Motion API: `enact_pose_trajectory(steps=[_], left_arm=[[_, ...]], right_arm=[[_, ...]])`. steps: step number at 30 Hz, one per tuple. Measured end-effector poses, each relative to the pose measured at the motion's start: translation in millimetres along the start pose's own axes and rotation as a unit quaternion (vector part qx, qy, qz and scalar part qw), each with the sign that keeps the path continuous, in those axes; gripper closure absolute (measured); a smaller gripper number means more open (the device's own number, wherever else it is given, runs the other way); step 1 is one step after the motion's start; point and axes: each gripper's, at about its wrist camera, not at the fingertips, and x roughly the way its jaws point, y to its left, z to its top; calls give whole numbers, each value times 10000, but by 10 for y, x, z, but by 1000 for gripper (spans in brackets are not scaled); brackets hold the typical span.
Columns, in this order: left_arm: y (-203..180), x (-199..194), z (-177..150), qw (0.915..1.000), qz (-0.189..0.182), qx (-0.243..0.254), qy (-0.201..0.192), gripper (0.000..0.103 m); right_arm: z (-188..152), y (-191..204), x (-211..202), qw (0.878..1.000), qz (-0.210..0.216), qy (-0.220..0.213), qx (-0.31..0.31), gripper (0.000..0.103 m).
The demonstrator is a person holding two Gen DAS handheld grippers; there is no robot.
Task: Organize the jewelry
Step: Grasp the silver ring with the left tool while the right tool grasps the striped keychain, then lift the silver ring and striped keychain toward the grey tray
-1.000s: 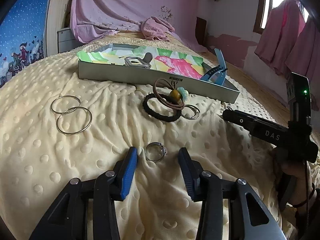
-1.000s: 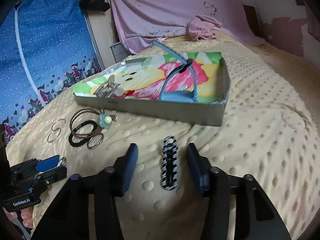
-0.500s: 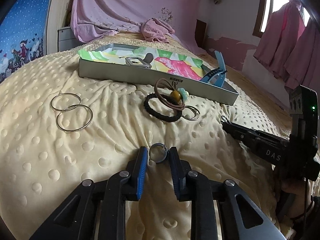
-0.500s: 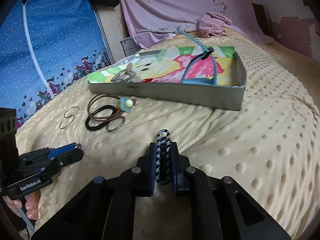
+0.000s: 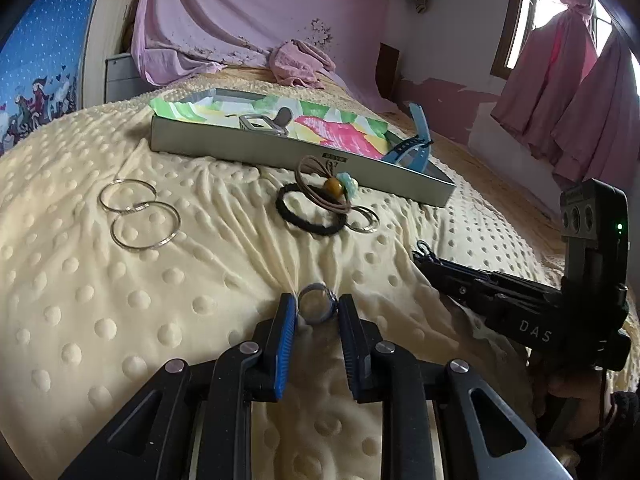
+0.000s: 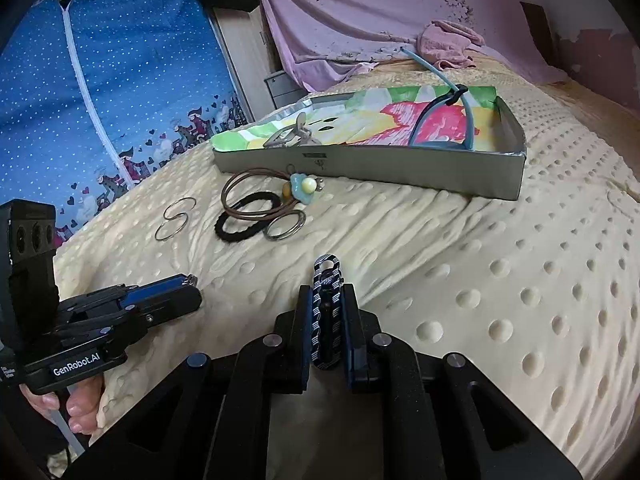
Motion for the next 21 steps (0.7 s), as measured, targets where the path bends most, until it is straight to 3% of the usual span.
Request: enact_pose_trajectory(steps=[3,21], left_arm=[[-29,-22,-37,10000,-23,62,43,86],[-114,109,33,9994,154,230,216,86]], right_arm=[[-30,10,-18,10000,9,-14,23,91],[-69,0,-33,9999,42,-41,130,91]])
